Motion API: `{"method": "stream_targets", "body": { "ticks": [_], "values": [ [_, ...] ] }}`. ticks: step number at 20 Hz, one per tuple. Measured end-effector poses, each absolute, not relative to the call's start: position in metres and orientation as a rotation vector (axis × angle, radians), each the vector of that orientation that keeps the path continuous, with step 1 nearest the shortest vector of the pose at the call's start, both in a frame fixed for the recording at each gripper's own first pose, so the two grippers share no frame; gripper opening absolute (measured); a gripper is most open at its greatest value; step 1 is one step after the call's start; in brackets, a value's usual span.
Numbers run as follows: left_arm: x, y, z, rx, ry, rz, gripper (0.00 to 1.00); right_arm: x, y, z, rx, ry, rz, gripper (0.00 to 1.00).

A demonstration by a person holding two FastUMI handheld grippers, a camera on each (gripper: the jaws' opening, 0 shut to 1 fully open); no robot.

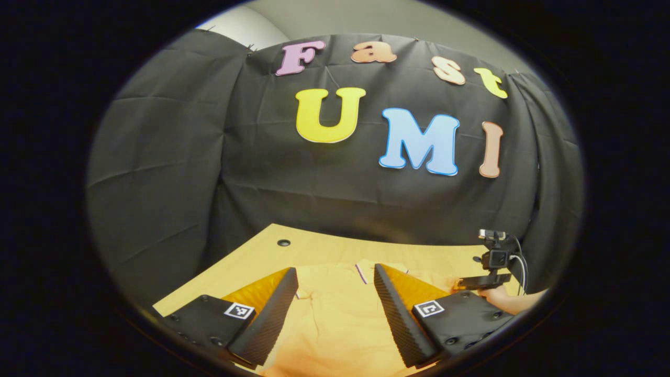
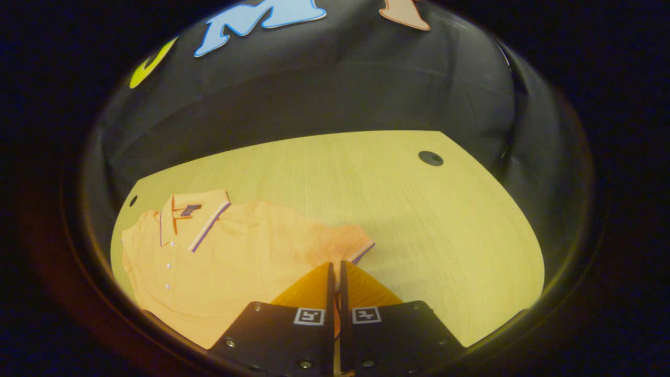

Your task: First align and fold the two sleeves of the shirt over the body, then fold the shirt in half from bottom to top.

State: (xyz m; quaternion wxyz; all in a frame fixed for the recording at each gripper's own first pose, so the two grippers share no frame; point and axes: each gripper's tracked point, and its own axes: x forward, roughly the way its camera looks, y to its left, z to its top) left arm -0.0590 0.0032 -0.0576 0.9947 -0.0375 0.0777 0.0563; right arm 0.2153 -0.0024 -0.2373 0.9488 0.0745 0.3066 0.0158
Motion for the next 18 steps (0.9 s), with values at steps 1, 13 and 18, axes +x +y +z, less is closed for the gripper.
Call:
{"method": "stream_targets", "body": {
  "ticks": [1, 13, 18],
  "values": [
    [-0.059, 0.002, -0.058, -0.077, 0.156, 0.114, 0.95, 0.216, 0.0, -0.228, 0.132, 0.602, 0.043, 0.05],
    [-0.061, 0.004, -0.061, -0.09, 0.151, 0.126, 0.94, 0.199, 0.08, -0.192, -0.004, 0.529, 0.27, 0.05],
    [-0.051, 0.018, -0.066, -0.082, 0.141, 0.15, 0.95, 0.194, 0.099, -0.2, -0.026, 0.557, 0.302, 0.05]
  ]
}}
